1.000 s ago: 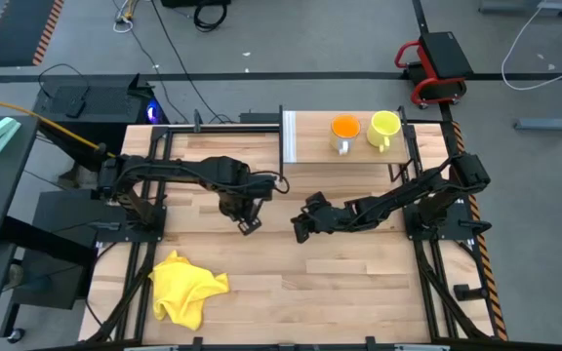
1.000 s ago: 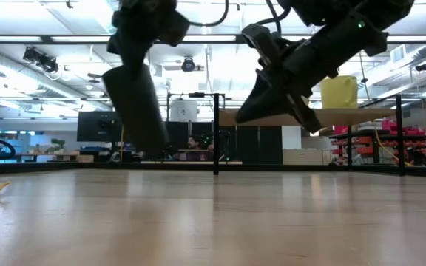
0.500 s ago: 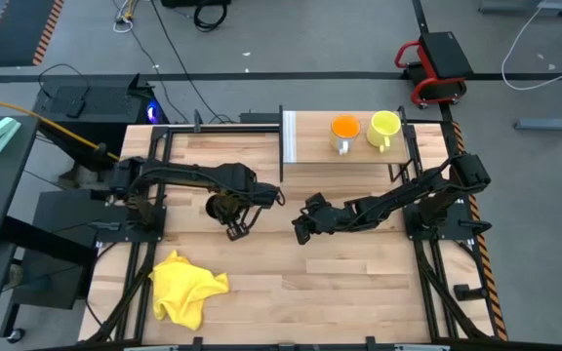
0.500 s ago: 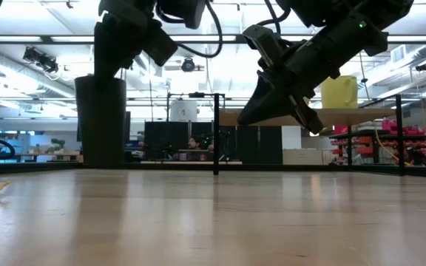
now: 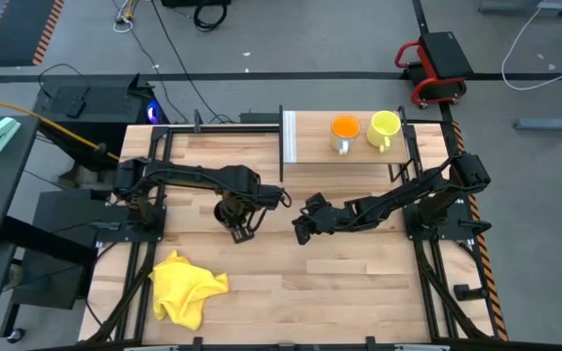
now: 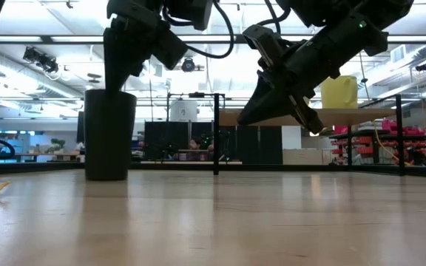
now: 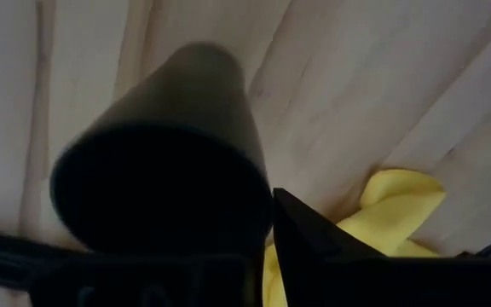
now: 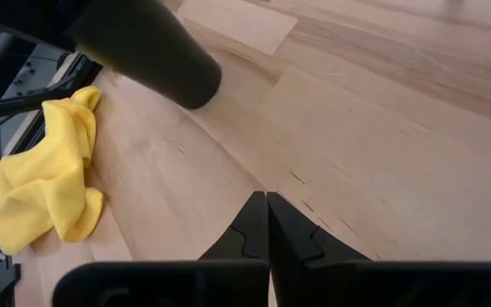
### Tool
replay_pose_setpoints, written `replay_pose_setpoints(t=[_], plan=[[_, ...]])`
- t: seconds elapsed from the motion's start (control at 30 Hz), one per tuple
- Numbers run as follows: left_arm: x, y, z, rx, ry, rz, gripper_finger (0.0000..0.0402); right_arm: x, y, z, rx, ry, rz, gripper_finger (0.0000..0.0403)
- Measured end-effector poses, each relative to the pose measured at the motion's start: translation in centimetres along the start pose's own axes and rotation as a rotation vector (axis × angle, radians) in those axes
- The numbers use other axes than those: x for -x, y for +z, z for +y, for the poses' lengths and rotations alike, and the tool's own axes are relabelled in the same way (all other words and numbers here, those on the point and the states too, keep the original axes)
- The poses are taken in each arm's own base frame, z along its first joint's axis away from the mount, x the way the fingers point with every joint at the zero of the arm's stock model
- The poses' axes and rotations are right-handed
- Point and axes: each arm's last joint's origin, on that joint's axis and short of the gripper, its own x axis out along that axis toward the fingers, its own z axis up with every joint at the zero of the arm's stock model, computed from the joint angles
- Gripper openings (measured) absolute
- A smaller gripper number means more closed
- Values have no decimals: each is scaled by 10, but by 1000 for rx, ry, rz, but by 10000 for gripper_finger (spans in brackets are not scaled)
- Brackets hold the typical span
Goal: Stack small to large cups/mugs on shelf
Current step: Put the black cup on the shelf
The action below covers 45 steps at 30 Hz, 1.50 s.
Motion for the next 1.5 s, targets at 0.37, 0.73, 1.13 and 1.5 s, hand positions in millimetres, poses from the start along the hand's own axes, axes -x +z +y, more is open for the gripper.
replay_pose_setpoints(t=[0.37, 0.73, 1.13, 1.5], plan=[[1, 1, -1, -5, -16, -12, 54, 0, 0, 0, -3, 0, 0, 0], [50, 3, -6, -19, -53, -168, 103, 0, 0, 0, -3, -1, 1, 0], [83, -20, 20, 53, 51, -264, 89, 3, -7, 5, 10, 25, 19, 3], [123, -68, 59, 234, 128, -486, 66, 5, -13, 8, 27, 39, 32, 4]])
